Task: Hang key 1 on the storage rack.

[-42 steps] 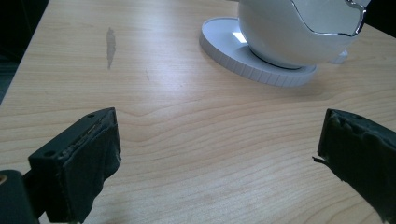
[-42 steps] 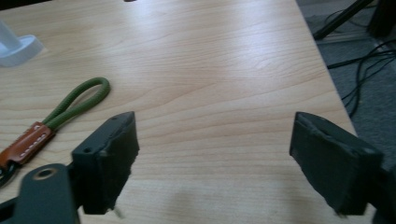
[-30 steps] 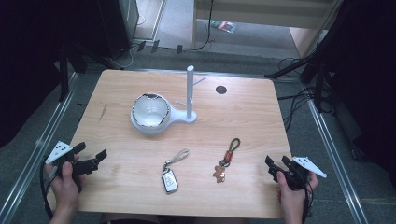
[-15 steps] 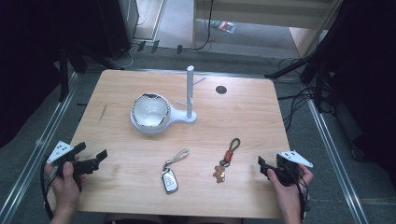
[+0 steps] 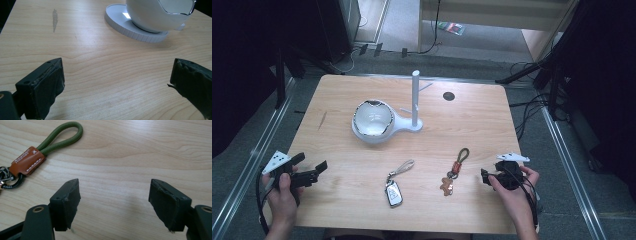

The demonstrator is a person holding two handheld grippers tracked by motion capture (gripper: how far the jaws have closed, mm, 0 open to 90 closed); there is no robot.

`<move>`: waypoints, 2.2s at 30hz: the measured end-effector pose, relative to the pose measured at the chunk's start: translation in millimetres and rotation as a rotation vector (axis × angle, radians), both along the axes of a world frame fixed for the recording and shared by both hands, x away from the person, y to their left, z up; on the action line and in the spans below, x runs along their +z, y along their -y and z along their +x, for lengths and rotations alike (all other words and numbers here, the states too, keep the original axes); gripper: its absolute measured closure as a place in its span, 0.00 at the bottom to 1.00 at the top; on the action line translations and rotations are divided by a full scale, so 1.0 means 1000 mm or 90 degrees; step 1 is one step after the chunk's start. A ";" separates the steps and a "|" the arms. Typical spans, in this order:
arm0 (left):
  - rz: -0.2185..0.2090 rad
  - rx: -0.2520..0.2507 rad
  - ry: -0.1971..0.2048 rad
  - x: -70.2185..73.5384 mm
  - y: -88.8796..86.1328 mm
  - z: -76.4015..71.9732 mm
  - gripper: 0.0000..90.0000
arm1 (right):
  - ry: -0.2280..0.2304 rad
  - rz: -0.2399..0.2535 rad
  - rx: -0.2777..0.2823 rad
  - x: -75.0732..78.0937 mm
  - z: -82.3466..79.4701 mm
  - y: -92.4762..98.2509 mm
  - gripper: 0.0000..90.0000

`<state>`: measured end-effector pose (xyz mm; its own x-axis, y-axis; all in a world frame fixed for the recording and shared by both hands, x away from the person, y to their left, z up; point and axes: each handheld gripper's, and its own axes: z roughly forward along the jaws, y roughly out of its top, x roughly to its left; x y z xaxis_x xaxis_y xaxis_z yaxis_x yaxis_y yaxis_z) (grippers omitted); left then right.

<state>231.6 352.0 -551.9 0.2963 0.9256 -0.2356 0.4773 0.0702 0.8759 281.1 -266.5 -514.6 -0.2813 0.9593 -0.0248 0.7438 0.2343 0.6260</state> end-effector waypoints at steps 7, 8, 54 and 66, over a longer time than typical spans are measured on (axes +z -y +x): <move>-0.002 -0.003 -0.001 0.000 -0.001 0.000 0.00 | -0.059 -0.027 0.022 0.002 0.009 -0.015 0.29; -0.002 -0.003 -0.001 0.000 -0.001 0.000 0.00 | -0.067 -0.028 0.025 0.002 0.010 -0.016 0.29; -0.006 -0.022 -0.010 0.000 0.000 0.003 0.00 | -0.279 -0.027 0.031 0.017 0.066 -0.071 0.50; 0.002 0.019 -0.003 0.000 0.000 0.001 0.16 | -0.295 0.000 0.015 0.020 0.076 -0.081 0.51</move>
